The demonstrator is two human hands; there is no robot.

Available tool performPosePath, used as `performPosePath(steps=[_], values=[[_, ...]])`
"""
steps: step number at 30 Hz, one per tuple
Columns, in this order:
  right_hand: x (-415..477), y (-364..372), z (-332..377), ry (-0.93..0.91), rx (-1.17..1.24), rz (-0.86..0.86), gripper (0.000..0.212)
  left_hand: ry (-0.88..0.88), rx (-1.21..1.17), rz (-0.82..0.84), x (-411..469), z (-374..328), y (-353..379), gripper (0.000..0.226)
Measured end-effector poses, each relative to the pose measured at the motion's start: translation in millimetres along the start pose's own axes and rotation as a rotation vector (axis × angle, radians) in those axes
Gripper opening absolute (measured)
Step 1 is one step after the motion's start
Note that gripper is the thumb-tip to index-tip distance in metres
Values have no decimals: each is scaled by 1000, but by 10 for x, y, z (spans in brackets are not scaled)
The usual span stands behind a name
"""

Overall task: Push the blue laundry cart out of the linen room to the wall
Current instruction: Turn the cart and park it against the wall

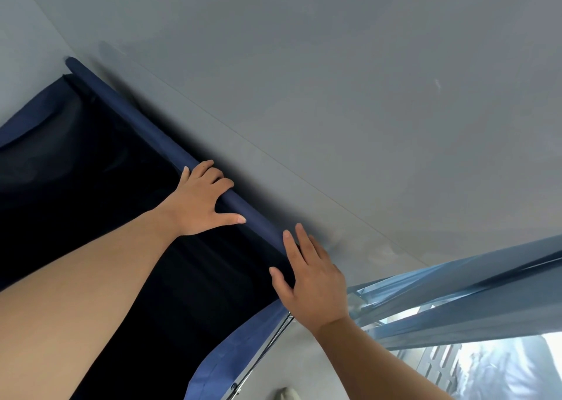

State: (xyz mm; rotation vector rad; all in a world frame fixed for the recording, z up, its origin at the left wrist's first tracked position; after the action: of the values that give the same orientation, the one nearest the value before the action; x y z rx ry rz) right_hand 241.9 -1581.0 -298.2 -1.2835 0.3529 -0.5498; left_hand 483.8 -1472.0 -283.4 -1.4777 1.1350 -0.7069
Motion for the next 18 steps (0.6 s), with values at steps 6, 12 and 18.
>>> performPosePath(steps=[6, 12, 18], values=[[-65, -4, -27, 3, -22, 19, 63, -33, 13, 90, -41, -112, -18, 103], [-148, -64, -69, -46, -15, 119, 69, -324, -133, -73, -680, -713, 11, 96], [-64, -147, -44, -167, -49, 167, 76, -692, -223, -223, -2457, -1038, 352, 93]])
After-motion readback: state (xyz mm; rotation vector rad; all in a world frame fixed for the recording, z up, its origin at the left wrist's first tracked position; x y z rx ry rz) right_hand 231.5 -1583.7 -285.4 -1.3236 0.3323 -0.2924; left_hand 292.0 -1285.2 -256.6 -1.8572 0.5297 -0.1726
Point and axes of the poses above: each hand's wrist, its own x-axis towards the middle knuckle, its own y-axis out of the palm, z = x × y, the point moved 5 cm from there along x, towards the middle knuckle, and after that the axes turned 11 degrees about y, right-handed, at the moved point
